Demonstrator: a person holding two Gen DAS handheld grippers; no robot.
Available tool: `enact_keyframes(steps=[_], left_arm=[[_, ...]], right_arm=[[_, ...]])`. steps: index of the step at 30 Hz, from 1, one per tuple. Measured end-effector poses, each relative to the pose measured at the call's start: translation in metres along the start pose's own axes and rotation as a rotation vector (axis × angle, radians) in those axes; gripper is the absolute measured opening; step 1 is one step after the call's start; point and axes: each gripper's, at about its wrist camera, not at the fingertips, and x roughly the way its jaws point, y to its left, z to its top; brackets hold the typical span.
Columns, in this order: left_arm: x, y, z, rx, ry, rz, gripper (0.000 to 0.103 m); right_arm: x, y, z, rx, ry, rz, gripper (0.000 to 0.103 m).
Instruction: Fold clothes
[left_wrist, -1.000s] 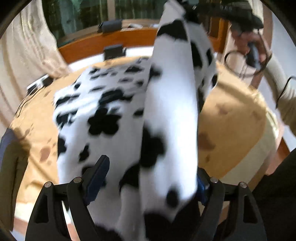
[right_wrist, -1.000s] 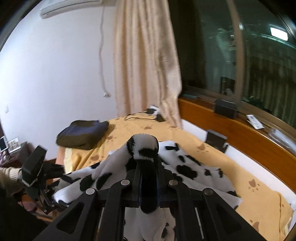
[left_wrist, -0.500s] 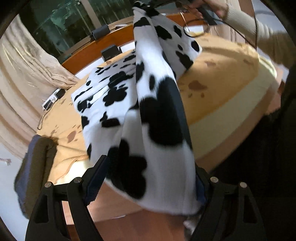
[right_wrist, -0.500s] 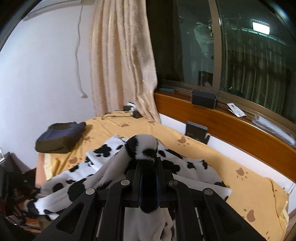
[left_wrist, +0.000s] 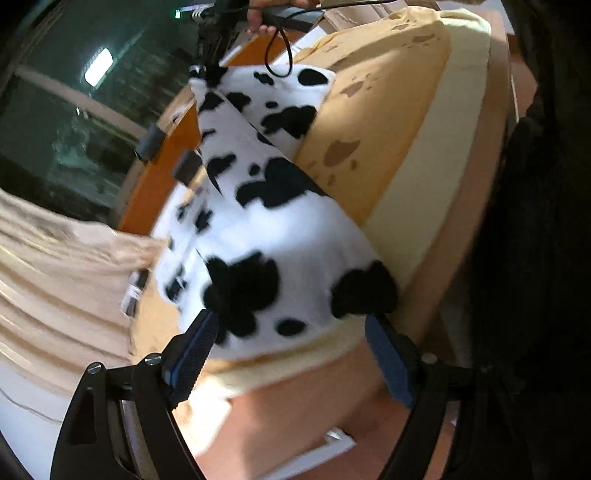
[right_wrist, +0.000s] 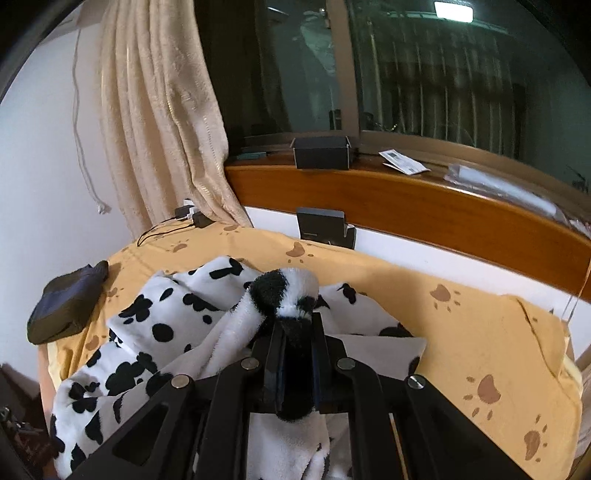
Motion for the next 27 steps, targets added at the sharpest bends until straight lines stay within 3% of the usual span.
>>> enact_keyframes(steps=[6,9,11,12,13,15,18,27], left_arm=[[0.009,0.009,0.014,0.023,-0.035,-0.031,0.085],[0.016,0.024,0.020,-0.065,-0.043,-0.139,0.084],[0.024,0.035,0.024,-0.134,-0.040,-0.224,0.070],[0.029,0.037,0.024,-0.159,-0.035,-0.249,0.050],[0.032,0.042,0.024,-0.200,-0.034,-0.272,0.038],[0.036,0.052,0.023,-0.278,-0.046,-0.305,0.029],[0.027,0.072,0.022,-0.395,-0.108,-0.297,0.026],[0.011,0.184,-0.011,-0.903,-0.356,-0.275,0.022]], right_arm=[[-0.005,-0.002,-0.002,0.004,-0.004,0.000,0.011],[-0.007,-0.002,-0.003,0.003,-0.006,0.001,0.011],[-0.008,-0.003,-0.005,0.002,-0.005,0.002,0.011],[-0.009,-0.004,-0.007,0.005,-0.007,0.004,0.011],[-0.010,-0.005,-0.008,0.007,-0.009,0.005,0.011],[-0.013,-0.007,-0.012,0.011,-0.014,0.006,0.011],[-0.021,-0.010,-0.018,0.012,-0.023,0.000,0.011],[-0.043,-0.030,-0.038,0.048,-0.051,-0.040,0.011]])
